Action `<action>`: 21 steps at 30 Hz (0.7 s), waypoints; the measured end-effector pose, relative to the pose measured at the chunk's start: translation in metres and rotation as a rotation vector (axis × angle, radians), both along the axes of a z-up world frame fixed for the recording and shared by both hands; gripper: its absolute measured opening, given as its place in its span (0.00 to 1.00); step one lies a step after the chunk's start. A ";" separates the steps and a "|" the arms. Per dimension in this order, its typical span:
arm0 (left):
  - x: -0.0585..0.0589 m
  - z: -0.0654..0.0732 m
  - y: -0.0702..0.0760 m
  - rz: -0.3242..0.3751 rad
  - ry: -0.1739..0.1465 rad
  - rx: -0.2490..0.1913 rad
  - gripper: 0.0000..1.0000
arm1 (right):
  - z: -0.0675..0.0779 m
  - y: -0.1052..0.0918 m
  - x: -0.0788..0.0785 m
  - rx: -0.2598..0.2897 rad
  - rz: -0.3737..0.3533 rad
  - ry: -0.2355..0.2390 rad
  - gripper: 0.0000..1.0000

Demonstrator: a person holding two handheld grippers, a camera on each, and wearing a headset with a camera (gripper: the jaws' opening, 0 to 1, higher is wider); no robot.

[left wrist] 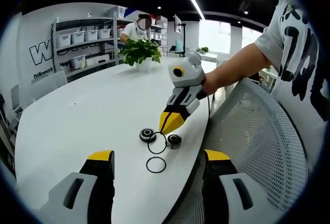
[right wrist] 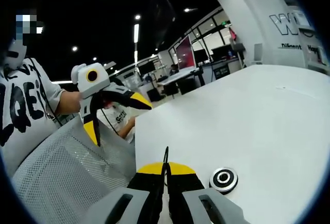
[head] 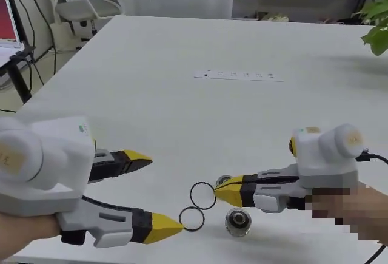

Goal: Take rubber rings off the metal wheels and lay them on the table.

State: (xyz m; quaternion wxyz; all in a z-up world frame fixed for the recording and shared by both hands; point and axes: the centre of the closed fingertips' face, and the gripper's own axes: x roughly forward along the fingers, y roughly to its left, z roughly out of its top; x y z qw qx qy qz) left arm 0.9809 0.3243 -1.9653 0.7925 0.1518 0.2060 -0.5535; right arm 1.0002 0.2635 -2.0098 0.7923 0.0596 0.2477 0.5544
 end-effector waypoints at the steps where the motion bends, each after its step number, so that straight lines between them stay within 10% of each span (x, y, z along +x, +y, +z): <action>1: 0.000 0.000 0.001 0.001 0.000 0.000 0.67 | -0.001 0.001 0.000 -0.001 0.001 0.004 0.00; 21: -0.001 -0.003 0.004 0.006 -0.003 0.011 0.66 | -0.013 0.015 0.000 -0.036 0.046 0.029 0.00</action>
